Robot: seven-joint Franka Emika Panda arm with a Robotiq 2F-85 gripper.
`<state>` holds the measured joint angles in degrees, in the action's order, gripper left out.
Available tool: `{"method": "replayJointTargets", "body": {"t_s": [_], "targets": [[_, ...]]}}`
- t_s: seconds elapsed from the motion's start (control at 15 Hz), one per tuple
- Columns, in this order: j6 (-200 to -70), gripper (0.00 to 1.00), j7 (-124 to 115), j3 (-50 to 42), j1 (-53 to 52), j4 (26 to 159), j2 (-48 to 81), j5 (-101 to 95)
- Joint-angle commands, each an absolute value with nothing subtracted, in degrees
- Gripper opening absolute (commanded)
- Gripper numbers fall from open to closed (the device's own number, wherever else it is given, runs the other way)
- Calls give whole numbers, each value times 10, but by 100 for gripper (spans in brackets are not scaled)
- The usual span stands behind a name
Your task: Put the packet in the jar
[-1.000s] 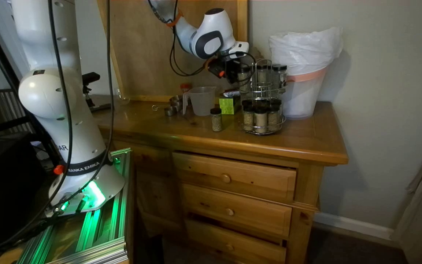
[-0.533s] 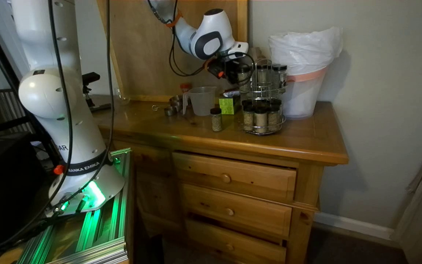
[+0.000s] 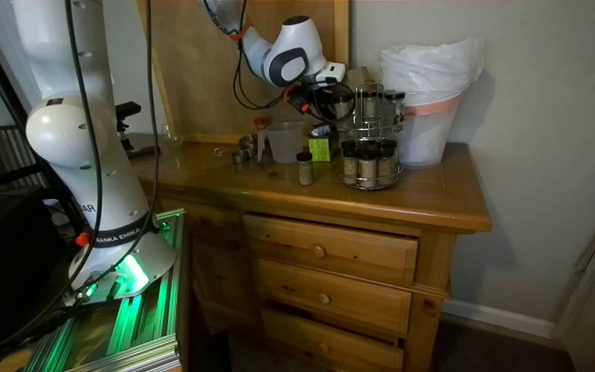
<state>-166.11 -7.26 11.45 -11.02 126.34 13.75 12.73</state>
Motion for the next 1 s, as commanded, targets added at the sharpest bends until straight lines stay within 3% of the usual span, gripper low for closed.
{"method": "replayJointTargets", "body": {"t_s": [0.0,0.47,0.93], "targets": [[-1672,2,-95,116,-112,1304,97,130],[-1658,4,-136,105,-130,1360,19,83],[-1604,4,-387,90,-113,1382,-76,-188]]}}
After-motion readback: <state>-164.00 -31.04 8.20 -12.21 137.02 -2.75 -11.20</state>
